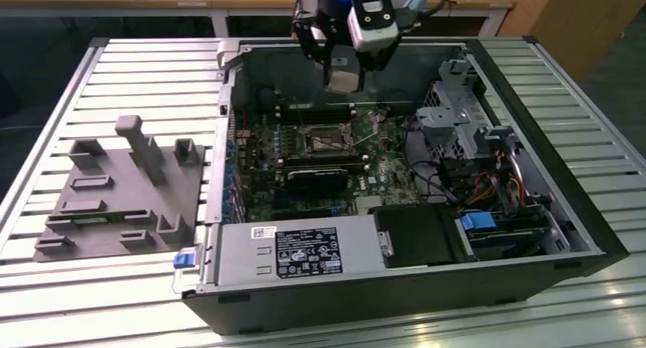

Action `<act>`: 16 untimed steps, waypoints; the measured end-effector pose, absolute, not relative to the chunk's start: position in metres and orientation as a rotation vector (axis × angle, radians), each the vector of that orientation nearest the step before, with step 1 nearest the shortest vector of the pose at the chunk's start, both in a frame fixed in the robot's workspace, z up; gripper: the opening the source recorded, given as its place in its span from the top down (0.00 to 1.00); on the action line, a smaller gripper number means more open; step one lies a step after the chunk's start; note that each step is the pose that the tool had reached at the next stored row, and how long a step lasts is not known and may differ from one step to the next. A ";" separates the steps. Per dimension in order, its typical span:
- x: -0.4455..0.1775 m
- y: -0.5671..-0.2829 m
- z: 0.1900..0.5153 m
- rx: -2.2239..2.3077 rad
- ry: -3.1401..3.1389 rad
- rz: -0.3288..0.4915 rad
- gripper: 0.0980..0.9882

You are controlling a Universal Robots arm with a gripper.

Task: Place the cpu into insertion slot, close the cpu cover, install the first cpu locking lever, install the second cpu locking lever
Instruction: 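Place the cpu into insertion slot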

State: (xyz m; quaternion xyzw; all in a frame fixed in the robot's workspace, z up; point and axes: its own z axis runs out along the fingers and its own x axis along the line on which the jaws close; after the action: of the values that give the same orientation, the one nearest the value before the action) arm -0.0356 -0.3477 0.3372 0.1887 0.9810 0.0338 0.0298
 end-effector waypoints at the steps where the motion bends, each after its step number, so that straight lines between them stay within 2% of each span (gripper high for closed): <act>1: -0.036 -0.348 0.336 0.609 3.019 0.103 0.50; 16: -0.036 -0.348 0.327 1.011 2.900 0.090 0.50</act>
State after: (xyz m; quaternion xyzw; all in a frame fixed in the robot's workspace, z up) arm -0.0356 -0.3477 0.3268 0.3287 0.9434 0.0292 0.0344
